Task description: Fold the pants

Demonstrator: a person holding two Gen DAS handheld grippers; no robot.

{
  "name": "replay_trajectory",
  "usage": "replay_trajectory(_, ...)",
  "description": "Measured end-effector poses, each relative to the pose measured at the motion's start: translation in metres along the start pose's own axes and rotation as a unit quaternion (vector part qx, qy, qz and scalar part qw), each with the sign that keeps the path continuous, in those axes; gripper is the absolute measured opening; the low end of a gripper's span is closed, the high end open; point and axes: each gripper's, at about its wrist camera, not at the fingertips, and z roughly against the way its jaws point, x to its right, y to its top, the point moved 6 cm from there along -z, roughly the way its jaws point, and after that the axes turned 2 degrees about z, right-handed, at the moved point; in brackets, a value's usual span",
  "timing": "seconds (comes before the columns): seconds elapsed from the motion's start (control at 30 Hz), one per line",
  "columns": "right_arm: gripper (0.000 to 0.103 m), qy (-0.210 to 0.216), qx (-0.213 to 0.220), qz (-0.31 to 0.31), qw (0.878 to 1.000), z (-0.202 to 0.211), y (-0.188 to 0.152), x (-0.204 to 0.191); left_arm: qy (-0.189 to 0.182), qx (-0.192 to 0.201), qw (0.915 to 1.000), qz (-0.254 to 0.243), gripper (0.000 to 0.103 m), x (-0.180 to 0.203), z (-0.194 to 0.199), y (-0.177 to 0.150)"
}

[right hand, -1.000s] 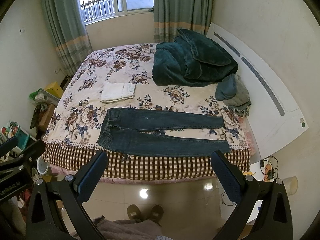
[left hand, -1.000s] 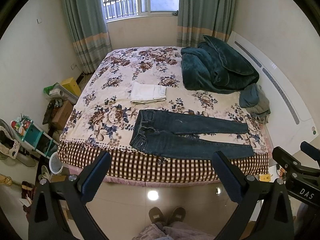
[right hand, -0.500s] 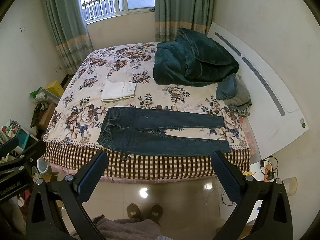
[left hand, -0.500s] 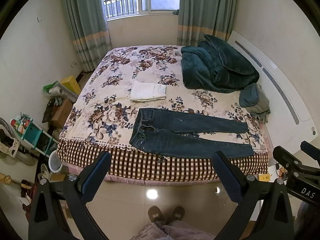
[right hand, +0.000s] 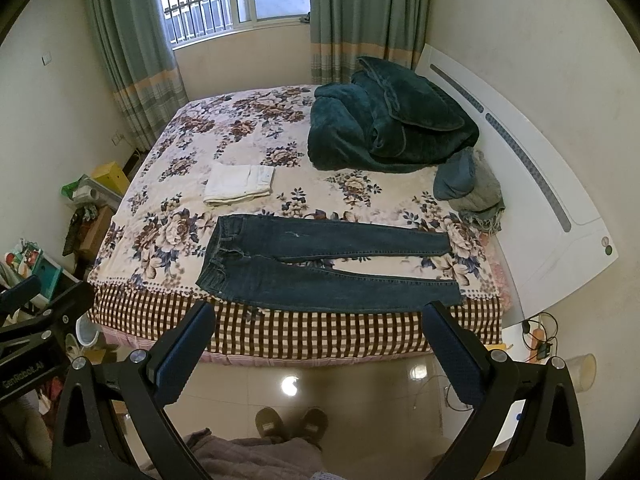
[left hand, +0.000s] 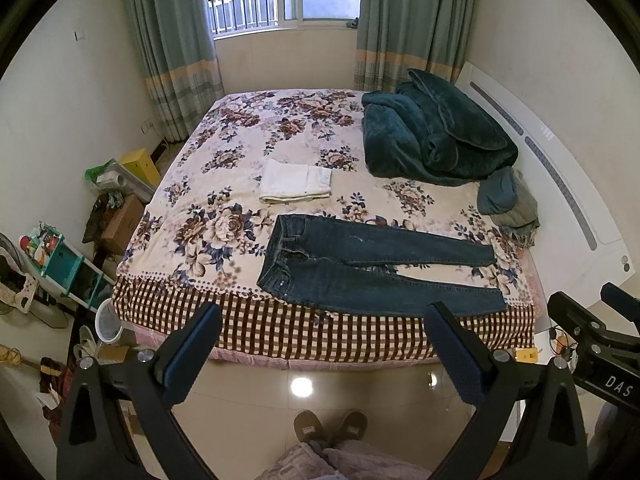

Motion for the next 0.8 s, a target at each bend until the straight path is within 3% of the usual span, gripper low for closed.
replay_trajectory(0.4,0.103,0.001,0.0,0.0,1.0,-0.005,-0.001,0.008,0.0,0.0,1.0,0.001,0.103,0.0,0.0,0.001)
replay_trajectory(0.5,0.103,0.002,0.0,0.001,1.0,0.001,-0.007,-0.018,0.0,-0.001,1.0,0.001,0.103,0.0,0.0,0.001)
replay_trajectory(0.8,0.103,0.002,-0.002,-0.001,1.0,-0.003,-0.007,-0.012,-0.003,-0.002,1.0,0.001,0.103,0.0,-0.001,-0.001)
